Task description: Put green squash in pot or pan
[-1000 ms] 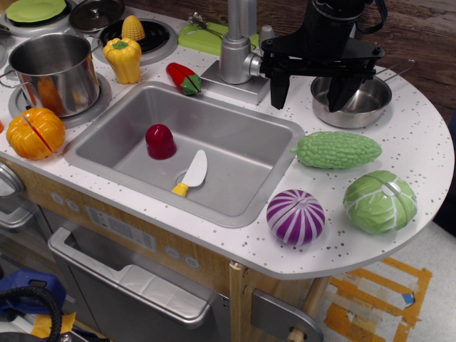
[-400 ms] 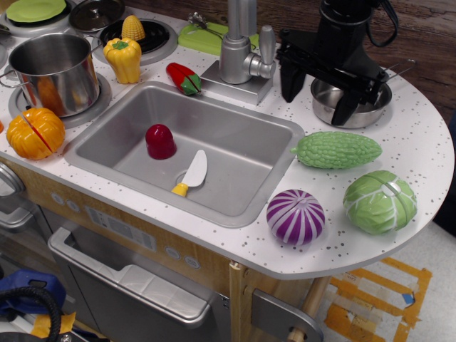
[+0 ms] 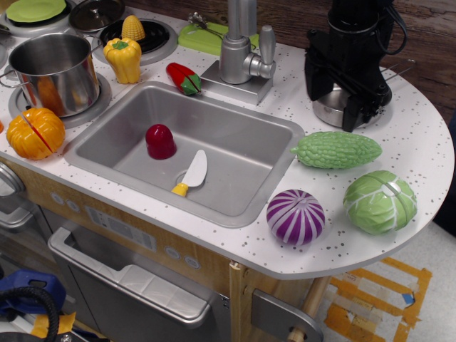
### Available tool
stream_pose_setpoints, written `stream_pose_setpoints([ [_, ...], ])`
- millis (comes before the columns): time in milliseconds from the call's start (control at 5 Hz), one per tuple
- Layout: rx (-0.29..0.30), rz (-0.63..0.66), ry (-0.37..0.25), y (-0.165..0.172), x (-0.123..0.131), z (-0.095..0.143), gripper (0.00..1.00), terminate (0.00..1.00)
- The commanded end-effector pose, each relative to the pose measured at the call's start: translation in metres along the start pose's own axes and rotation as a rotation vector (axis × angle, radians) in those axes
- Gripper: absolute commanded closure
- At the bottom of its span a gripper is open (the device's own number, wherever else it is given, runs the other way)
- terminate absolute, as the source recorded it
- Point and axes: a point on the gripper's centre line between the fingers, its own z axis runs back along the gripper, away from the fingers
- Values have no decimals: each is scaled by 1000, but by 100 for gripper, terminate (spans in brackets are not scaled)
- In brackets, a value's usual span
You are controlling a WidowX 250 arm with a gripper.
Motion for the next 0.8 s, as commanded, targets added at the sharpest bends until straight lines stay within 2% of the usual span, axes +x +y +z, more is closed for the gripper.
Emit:
stream_pose_setpoints([
  [0,-22,-94,-126,9,6,-14,0,0],
  [200,-85,-165,-202,11,10,-28,0,0],
  [400,-73,-133,-176,14,10,-34,0,0],
  [600,-116,-105,-219,10,10,-41,0,0],
])
